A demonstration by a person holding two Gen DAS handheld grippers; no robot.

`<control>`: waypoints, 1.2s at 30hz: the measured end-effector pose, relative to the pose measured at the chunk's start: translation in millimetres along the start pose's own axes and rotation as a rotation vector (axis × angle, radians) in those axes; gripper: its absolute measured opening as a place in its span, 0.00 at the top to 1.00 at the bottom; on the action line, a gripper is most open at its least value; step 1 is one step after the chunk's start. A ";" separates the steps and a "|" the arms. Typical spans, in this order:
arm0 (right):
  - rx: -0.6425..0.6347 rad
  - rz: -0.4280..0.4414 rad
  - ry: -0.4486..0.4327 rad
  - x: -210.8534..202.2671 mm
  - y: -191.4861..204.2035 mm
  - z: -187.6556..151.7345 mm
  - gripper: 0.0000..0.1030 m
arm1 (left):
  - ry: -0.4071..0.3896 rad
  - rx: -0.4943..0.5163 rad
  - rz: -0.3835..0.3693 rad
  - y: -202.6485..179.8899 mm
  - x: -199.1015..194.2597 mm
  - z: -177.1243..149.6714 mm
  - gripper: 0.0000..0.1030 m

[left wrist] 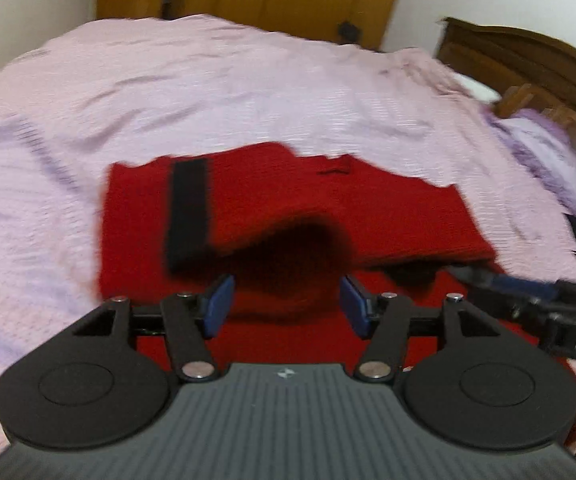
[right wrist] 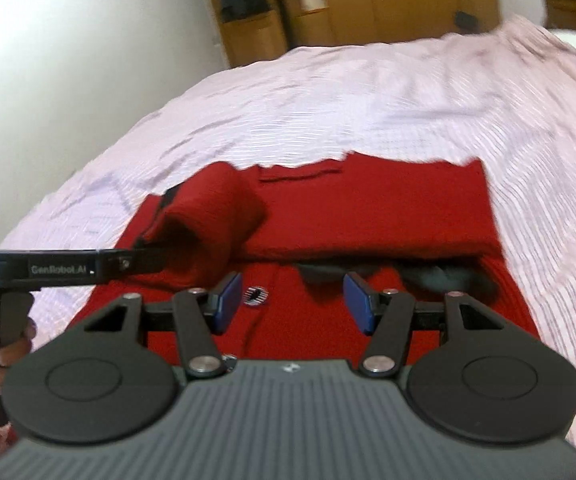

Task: Fold small clothes
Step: 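Fold the sleeve across the cardigan body with the left tool and release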

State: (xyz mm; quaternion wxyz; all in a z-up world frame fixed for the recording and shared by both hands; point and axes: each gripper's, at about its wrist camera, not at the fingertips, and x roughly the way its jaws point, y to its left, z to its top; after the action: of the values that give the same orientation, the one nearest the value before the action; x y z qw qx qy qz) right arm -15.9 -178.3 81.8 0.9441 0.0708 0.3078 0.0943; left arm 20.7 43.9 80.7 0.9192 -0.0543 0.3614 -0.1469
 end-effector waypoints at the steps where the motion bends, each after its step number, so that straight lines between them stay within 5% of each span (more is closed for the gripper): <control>1: -0.027 0.000 0.004 3.3 7.0 3.3 0.43 | 0.007 -0.013 0.027 6.8 -3.1 -1.6 0.38; 8: -0.316 -0.048 0.031 39.8 65.2 25.7 0.32 | 0.013 -0.062 0.188 41.8 -16.6 -9.6 0.38; 25: -0.857 -0.159 0.060 119.4 146.9 17.3 0.34 | 0.030 -0.127 0.225 58.4 -2.8 -17.8 0.37; 27: -0.867 -0.186 0.027 122.0 143.6 16.9 0.48 | 0.029 -0.125 0.231 58.7 -2.1 -17.8 0.37; 29: -0.832 -0.203 0.006 120.6 136.8 22.1 0.82 | 0.028 -0.123 0.235 59.2 -0.1 -17.3 0.37; 36: -0.570 -0.233 -0.111 89.8 93.3 59.5 0.86 | 0.026 -0.114 0.239 57.5 11.0 -13.4 0.38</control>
State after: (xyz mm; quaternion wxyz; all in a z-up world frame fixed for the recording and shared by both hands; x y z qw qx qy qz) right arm 78.1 -72.2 96.4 0.9457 -0.2275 0.2231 0.0640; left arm 32.5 95.3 51.9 0.9208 -0.0609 0.3848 -0.0162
